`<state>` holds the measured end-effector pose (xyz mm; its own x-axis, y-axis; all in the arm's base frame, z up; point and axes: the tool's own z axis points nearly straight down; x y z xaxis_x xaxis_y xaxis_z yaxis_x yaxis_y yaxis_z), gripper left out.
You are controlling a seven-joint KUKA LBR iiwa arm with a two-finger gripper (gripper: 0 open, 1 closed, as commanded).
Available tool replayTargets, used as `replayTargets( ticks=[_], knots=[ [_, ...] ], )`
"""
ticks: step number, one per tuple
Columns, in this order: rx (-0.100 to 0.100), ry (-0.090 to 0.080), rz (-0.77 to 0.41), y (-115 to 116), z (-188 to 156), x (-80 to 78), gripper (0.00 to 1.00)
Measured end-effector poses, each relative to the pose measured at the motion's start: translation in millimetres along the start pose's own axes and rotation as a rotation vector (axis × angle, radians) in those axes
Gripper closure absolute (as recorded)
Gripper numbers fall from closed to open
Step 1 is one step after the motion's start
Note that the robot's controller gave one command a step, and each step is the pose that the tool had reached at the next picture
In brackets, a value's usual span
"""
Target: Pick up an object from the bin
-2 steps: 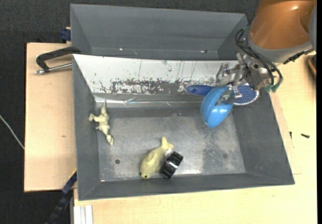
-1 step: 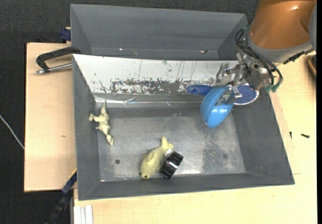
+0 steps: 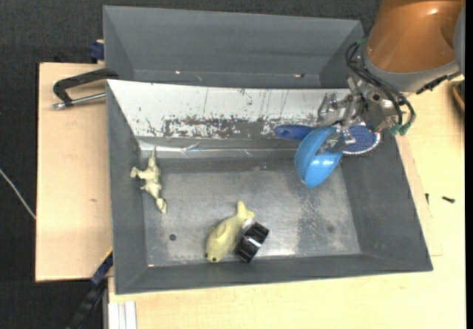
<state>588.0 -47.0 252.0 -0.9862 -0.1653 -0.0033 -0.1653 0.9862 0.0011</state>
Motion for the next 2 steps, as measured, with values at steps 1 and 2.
replayTargets(
  ticks=[1,2],
  knots=[
    [0.000,0.000,0.000,0.0,0.0,0.0,1.00],
    [0.000,0.000,0.000,0.0,0.0,0.0,1.00]
  ],
)
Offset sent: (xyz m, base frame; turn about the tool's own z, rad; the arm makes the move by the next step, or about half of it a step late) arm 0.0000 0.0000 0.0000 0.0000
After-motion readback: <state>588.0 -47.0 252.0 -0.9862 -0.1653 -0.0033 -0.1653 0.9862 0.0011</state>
